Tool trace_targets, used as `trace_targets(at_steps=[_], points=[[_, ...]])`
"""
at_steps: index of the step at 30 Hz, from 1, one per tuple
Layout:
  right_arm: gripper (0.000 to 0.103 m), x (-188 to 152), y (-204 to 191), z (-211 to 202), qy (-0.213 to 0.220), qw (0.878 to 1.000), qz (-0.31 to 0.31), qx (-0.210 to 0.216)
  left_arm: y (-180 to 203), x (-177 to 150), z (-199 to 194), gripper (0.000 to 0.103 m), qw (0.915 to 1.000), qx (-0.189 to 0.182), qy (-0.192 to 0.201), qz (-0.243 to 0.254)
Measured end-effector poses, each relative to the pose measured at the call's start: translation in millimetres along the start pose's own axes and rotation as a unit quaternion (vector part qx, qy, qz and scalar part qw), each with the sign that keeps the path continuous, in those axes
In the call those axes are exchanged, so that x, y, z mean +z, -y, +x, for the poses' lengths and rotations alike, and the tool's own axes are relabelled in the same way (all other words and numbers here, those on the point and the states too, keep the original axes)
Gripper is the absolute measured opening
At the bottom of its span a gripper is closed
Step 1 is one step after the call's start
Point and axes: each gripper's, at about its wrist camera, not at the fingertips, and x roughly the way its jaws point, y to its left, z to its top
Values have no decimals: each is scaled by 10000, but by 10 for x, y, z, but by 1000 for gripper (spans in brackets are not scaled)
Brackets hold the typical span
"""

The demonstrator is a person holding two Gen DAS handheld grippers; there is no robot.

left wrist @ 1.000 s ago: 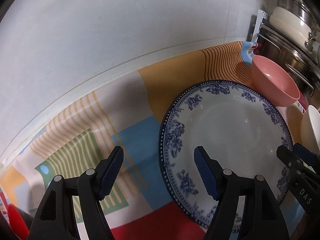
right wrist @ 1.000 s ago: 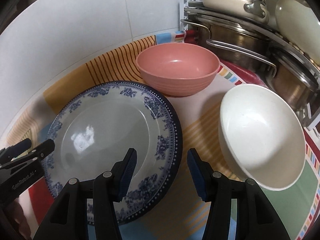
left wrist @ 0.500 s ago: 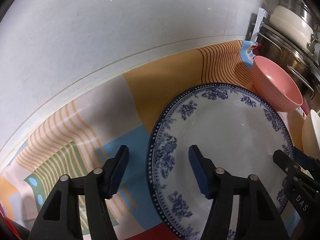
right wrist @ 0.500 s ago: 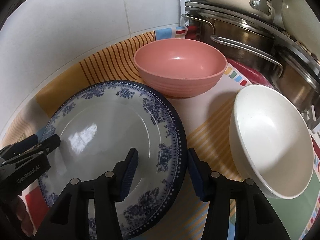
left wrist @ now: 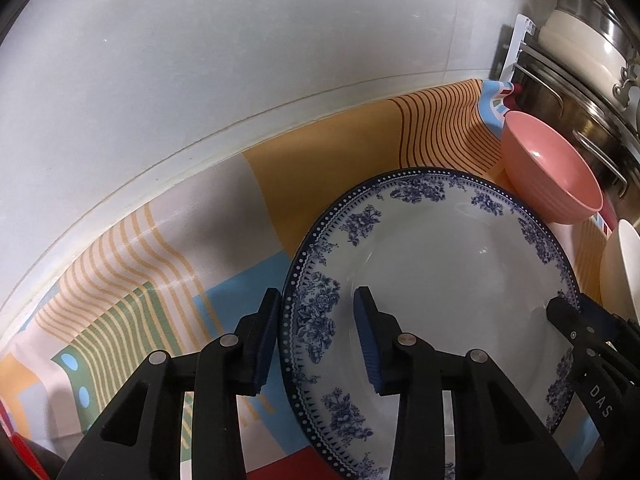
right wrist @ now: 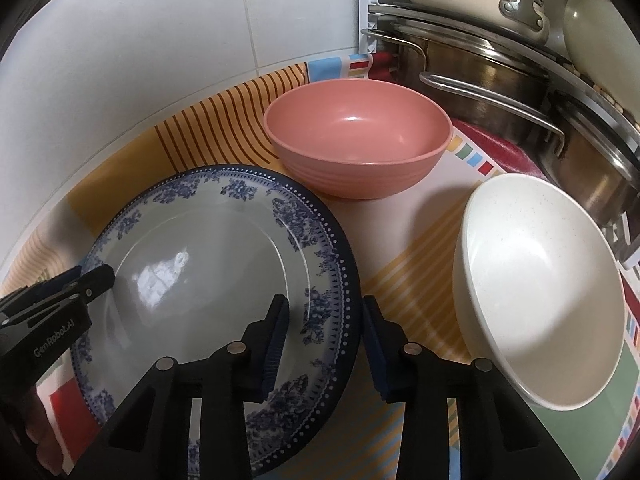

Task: Organize plates and bowls
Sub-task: 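Close both grippers on the blue-and-white plate rim and lift it, then carry the blue-and-white plate with both grippers toward the lime-green plate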

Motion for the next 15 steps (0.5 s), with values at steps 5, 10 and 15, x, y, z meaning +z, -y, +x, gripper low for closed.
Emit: trace_targets(at_steps=[5, 10, 15], points=[[37, -16, -28, -72, 53, 10000, -2, 34, -18, -41, -86, 37, 10000, 48, 28, -47], [37, -36, -73, -190, 142, 9999, -55, 80, -3, -104, -172, 36, 9999, 119, 55, -38], [37, -83, -111, -239, 48, 9998, -159, 119, 17, -195, -181, 36, 9998, 168, -42, 25]])
